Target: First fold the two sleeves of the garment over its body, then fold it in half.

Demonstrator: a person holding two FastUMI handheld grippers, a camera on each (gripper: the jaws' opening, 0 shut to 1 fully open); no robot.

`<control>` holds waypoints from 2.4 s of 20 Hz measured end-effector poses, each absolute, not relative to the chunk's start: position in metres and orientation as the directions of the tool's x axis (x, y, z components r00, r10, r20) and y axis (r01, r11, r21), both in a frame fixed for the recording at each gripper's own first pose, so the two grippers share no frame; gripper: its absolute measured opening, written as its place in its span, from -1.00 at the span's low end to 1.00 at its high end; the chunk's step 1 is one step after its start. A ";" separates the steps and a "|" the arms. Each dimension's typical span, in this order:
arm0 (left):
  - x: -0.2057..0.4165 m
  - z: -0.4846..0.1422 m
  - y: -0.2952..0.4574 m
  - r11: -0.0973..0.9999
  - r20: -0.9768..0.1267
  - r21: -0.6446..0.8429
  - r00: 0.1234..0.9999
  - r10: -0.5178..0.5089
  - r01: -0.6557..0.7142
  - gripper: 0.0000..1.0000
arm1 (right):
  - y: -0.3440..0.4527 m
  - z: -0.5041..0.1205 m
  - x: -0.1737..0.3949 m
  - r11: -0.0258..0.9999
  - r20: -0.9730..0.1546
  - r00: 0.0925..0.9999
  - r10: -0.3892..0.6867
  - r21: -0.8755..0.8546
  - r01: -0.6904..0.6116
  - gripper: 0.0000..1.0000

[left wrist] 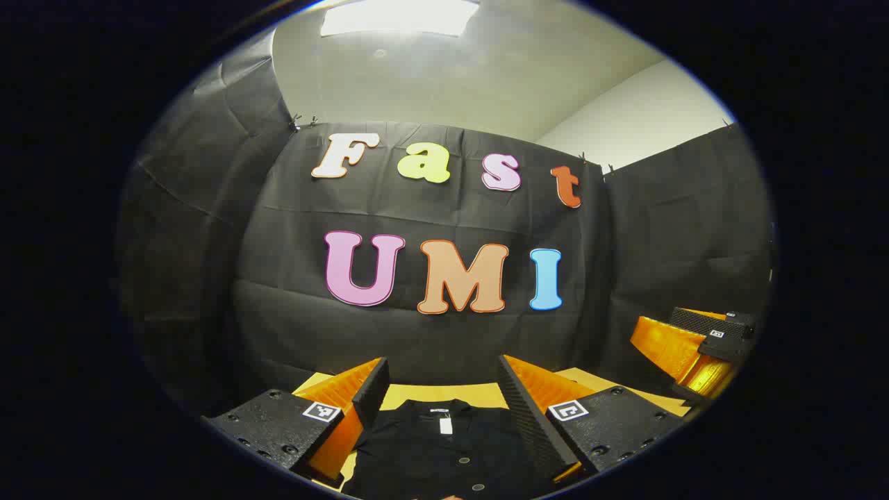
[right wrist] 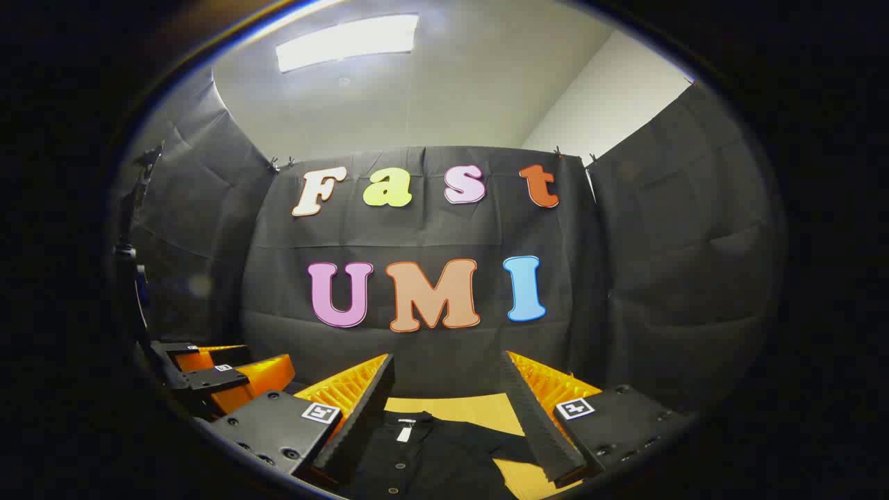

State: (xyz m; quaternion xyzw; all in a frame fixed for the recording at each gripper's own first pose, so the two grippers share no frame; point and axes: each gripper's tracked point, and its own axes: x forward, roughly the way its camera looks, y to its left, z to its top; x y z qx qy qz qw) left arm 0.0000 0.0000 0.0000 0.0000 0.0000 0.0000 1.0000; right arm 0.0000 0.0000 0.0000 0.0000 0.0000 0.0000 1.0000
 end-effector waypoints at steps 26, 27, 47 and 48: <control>0.031 -0.014 0.047 0.998 -0.021 0.002 0.998 0.063 -0.063 0.84 | 0.010 -0.011 0.044 0.999 -0.004 1.000 0.022 0.036 -0.022 0.86; 0.032 -0.015 0.048 0.998 -0.020 0.000 0.998 0.063 -0.063 0.84 | 0.011 -0.012 0.045 0.999 -0.006 1.000 0.025 0.036 -0.025 0.93; 0.041 -0.016 0.050 0.996 -0.020 0.010 0.996 0.085 -0.085 0.84 | 0.011 -0.010 0.062 0.998 -0.019 0.999 0.046 0.034 -0.045 0.86; 0.041 -0.015 0.050 0.996 -0.019 0.009 0.996 0.088 -0.088 0.84 | 0.010 -0.010 0.063 0.998 -0.020 0.999 0.049 0.033 -0.049 0.86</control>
